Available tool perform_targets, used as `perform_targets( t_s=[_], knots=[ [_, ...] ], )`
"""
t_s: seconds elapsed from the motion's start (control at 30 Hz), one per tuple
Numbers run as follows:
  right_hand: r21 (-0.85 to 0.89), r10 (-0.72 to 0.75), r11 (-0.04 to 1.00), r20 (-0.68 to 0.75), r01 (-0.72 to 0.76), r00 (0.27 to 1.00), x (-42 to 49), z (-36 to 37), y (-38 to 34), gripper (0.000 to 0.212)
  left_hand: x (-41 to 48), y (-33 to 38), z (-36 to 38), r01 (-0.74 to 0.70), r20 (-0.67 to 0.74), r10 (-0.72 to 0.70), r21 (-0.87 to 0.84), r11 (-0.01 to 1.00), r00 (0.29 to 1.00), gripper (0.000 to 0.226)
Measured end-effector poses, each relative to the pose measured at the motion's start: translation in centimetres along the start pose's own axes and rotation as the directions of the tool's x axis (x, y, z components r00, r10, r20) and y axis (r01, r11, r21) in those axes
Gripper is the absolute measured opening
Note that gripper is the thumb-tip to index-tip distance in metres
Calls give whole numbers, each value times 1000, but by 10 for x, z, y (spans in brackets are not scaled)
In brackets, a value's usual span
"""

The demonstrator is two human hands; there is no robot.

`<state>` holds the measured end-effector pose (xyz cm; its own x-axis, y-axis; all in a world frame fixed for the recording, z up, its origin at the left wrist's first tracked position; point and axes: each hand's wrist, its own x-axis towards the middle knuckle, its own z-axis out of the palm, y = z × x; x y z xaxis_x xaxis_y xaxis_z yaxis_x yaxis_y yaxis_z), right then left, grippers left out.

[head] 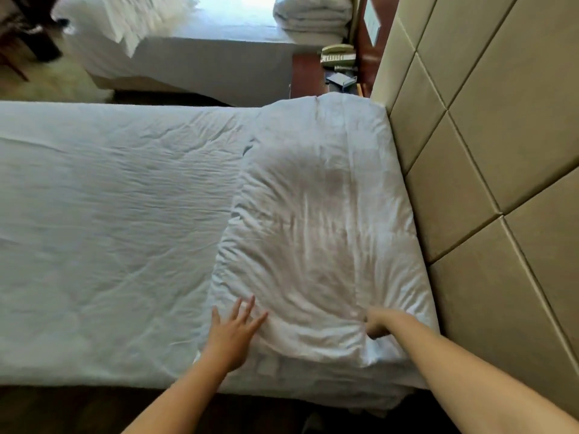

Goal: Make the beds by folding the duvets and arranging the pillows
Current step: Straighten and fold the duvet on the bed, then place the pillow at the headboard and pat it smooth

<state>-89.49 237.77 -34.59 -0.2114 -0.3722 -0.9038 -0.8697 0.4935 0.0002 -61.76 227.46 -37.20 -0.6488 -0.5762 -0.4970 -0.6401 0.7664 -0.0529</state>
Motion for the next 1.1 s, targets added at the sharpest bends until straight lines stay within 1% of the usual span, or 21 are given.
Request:
perform_targets(
  t_s=[0.03,0.07,0.1,0.13,0.2,0.27,0.33,0.37,0.47,0.57,0.63,0.7,0.77,0.93,1.03,1.1],
  knots=[
    [18,-18,1000,-68,20,998,-12,-20,-10,40,-5,-25,-14,39,-13,-39,60,997,999,79],
    [39,-20,999,-164,27,986,-22,-38,-20,31,-12,-49,-30,105,28,-107,60,993,994,72],
    [50,-15,998,-242,27,970,-30,-55,-32,24,-21,-74,-45,166,38,-168,49,985,985,69],
    [63,-2,998,-319,23,948,-36,-70,-45,21,-30,-99,-58,213,8,-214,45,976,977,67],
    [104,12,994,-432,37,902,-44,-93,-79,22,-51,-146,-82,286,-50,-284,27,958,957,65],
    [113,-24,989,-512,95,858,-64,-114,-124,32,-74,-193,-102,338,-113,-336,-2,941,935,62],
    [105,-57,984,-575,143,816,-92,-130,-180,39,-104,-239,-116,384,-147,-389,-60,921,909,61],
    [95,-78,982,-593,166,801,-105,-134,-210,38,-122,-264,-119,397,-166,-406,-86,914,899,60],
    [115,-120,963,-630,245,767,-137,-138,-303,24,-182,-339,-112,434,-181,-454,-143,890,872,59],
    [56,-203,939,-707,340,677,-152,-138,-400,34,-241,-421,-88,492,-183,-536,-237,838,824,57],
    [27,-245,919,-741,393,625,-160,-133,-461,35,-278,-474,-68,531,-146,-601,-339,777,786,56],
    [-11,-295,904,-741,428,603,-165,-129,-517,34,-309,-518,-48,555,-82,-646,-438,707,759,56],
    [-40,-329,894,-734,446,594,-168,-129,-571,33,-334,-557,-30,562,-51,-673,-507,654,738,56],
    [-141,-404,870,-753,472,520,-160,-153,-720,38,-379,-671,-2,564,-61,-733,-597,571,677,54],
    [-196,-468,832,-749,518,468,-153,-172,-829,40,-400,-760,4,555,-94,-764,-631,542,639,54],
    [-231,-513,796,-748,559,421,-148,-186,-908,41,-413,-825,4,548,-126,-779,-643,535,614,54]
  ],
)
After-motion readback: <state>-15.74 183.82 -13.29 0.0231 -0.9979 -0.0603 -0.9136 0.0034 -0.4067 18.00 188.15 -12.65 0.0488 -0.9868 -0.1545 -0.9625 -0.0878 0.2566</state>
